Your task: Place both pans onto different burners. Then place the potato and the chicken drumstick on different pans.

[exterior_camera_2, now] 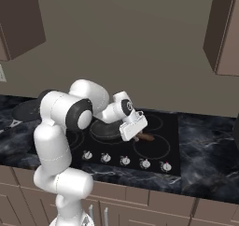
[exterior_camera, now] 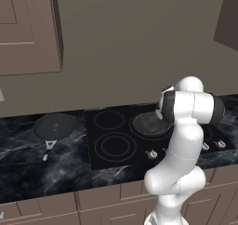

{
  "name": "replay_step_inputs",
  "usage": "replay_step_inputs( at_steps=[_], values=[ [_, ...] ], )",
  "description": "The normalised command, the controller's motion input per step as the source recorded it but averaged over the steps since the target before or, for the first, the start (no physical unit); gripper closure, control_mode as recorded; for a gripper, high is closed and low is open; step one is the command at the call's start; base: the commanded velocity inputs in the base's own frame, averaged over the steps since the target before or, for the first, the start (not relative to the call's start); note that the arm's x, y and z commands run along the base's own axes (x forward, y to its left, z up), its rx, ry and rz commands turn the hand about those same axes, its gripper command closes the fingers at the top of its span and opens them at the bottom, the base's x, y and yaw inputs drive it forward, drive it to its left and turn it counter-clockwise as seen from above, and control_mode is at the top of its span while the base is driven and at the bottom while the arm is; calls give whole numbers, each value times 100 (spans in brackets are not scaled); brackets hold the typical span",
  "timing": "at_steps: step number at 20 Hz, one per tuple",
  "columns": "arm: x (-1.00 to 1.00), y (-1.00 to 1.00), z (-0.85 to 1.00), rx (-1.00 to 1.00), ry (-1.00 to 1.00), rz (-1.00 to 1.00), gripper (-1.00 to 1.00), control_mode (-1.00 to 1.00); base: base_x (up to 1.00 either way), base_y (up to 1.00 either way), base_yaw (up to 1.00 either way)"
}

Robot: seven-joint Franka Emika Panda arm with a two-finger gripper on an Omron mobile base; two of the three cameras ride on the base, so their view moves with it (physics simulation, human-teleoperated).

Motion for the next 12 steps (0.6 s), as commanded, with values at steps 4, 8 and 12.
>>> replay_step_inputs(
  at_steps=[4, 8, 12],
  values=[
    [0, 0, 0, 0, 0, 0, -100, -100, 0, 0, 0],
    [0, 0, 0, 0, 0, 0, -100, -100, 0, 0, 0],
    [0, 0, 0, 0, 0, 0, -100, -100, 0, 0, 0]
  ],
)
